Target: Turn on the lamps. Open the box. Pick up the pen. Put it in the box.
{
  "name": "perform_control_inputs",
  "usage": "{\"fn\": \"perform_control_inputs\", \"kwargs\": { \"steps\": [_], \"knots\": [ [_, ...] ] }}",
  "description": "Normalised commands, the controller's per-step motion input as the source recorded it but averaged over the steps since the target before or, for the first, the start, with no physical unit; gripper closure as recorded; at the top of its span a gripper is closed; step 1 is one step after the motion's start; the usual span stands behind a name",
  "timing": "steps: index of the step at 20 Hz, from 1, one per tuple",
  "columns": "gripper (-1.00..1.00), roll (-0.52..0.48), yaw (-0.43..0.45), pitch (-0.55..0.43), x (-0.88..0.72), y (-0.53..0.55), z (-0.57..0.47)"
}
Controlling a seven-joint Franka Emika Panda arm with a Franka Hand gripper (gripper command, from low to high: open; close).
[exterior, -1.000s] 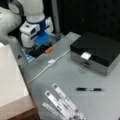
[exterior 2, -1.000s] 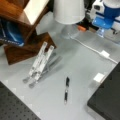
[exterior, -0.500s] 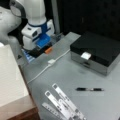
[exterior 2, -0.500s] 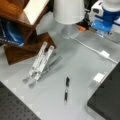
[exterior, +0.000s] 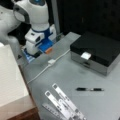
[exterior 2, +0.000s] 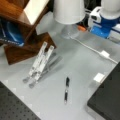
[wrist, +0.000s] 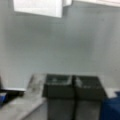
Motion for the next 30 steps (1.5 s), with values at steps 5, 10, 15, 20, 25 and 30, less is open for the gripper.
{"fn": "perform_control_inputs", "kwargs": {
  "steps": [5,10,15,20,25,30],
  "knots": [
    [1.00,-0.014,-0.037,-0.245,-0.27,0.13,-0.38],
    [1.00,0.023,-0.045,-0.286,-0.30,0.10,-0.41],
    [1.00,0.072,-0.050,-0.296,-0.35,-0.01,-0.36],
    [1.00,0.082,0.013,-0.340,-0.36,-0.09,-0.28],
    [1.00,0.066,0.021,-0.324,-0.36,-0.11,-0.29],
    [1.00,0.055,0.026,-0.318,-0.38,-0.12,-0.35]
  ]
}}
